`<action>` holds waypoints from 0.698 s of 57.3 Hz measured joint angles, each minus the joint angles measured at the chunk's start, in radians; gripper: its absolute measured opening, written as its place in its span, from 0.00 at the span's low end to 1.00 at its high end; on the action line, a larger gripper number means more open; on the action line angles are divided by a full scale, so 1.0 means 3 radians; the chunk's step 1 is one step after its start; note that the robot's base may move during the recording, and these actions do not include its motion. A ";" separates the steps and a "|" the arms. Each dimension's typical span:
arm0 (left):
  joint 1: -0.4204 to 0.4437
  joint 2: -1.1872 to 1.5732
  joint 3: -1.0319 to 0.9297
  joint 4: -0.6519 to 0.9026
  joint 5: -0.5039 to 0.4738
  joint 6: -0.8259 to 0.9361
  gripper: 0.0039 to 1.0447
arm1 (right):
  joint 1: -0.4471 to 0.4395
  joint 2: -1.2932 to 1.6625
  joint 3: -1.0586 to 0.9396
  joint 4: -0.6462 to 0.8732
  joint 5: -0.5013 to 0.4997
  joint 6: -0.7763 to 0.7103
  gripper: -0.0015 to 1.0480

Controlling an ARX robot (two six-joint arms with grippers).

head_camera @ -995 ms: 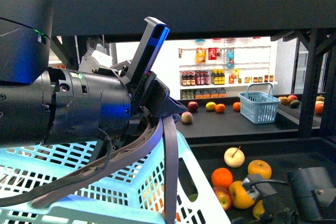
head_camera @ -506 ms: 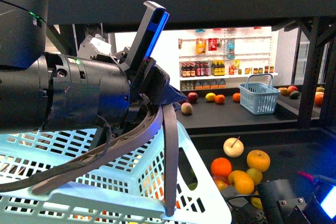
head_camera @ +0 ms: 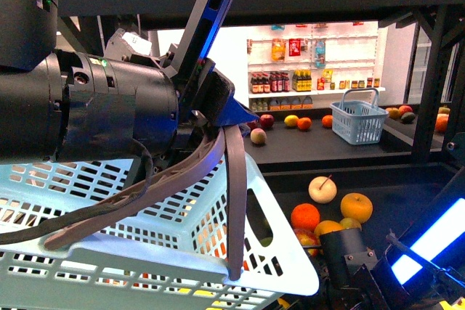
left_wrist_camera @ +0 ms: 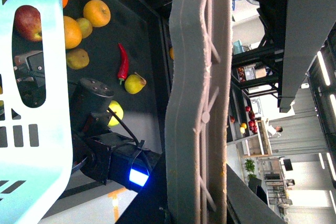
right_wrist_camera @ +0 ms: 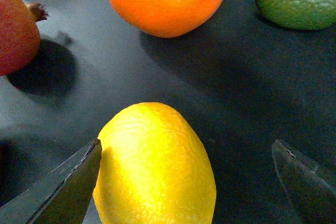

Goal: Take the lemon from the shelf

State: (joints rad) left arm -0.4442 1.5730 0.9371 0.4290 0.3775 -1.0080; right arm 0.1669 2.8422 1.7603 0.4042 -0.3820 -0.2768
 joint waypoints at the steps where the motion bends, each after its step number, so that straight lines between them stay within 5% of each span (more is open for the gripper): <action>1: 0.0000 0.0000 0.0000 0.0000 0.0000 0.0000 0.10 | 0.0004 0.0004 0.0000 0.0000 0.0000 0.0000 0.93; 24: 0.0000 0.0000 0.0000 0.0000 0.0000 -0.0001 0.10 | 0.0083 0.0019 -0.0238 0.0027 -0.0088 0.0053 0.93; 40: 0.0000 0.0000 0.0000 0.0000 0.0000 0.0000 0.10 | 0.0111 0.0024 -0.0264 0.0064 -0.0033 0.0102 0.63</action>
State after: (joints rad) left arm -0.4442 1.5730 0.9371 0.4290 0.3775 -1.0080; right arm 0.2001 2.8494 1.6810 0.4232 -0.3920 -0.2462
